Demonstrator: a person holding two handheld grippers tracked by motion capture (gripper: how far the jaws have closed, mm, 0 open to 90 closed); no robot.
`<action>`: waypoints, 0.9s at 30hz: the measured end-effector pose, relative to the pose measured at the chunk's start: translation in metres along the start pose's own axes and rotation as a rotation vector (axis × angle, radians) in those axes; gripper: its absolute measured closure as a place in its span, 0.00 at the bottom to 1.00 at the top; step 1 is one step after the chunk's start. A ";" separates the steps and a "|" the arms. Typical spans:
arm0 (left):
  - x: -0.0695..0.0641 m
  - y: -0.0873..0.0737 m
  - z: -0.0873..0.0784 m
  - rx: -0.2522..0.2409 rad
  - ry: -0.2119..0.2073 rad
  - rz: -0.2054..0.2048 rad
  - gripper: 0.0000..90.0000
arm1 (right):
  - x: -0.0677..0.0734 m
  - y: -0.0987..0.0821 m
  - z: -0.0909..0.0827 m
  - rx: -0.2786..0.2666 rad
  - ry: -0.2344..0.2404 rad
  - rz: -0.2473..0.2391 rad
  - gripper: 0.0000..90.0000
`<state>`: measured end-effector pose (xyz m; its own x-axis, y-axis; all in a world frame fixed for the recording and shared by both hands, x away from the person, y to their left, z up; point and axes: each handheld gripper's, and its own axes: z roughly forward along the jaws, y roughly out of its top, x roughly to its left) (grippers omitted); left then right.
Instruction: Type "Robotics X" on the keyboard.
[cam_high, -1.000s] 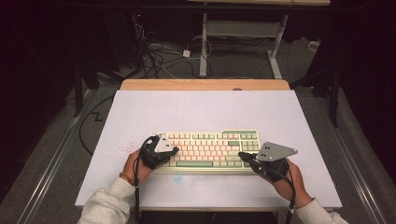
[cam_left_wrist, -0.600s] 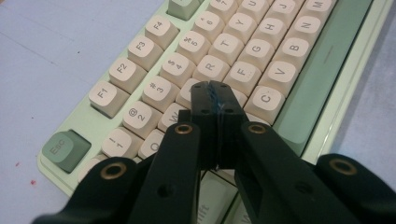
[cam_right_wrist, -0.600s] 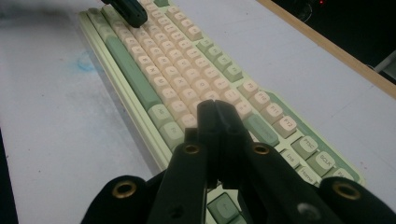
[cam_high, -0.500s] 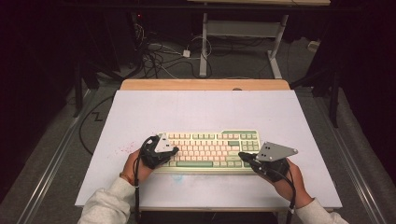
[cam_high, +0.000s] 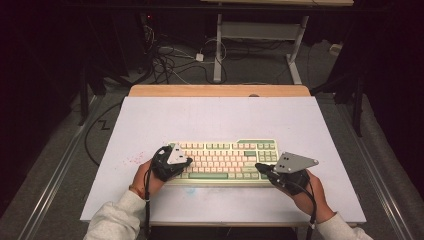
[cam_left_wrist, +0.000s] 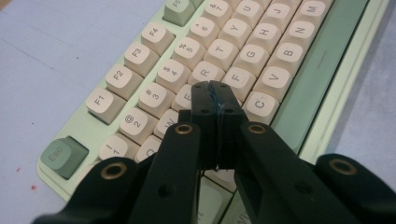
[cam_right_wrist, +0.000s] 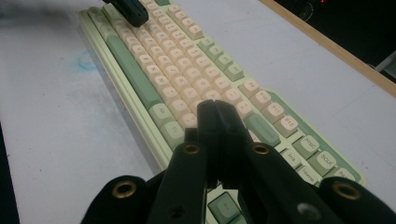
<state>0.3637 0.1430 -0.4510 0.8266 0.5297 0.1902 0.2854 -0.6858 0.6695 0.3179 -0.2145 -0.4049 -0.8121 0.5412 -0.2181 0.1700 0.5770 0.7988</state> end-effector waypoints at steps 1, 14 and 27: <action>0.000 0.000 0.000 -0.001 0.002 0.000 0.97 | 0.000 0.000 0.000 0.000 0.001 0.000 1.00; 0.000 0.002 -0.007 -0.035 0.005 -0.001 0.97 | 0.000 0.000 -0.001 -0.001 -0.002 0.001 1.00; 0.000 0.002 -0.015 -0.071 0.020 -0.001 0.97 | 0.000 0.000 -0.001 -0.002 -0.002 0.001 1.00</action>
<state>0.3569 0.1493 -0.4384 0.8164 0.5405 0.2031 0.2507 -0.6487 0.7185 0.3174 -0.2150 -0.4048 -0.8110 0.5430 -0.2179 0.1698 0.5748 0.8005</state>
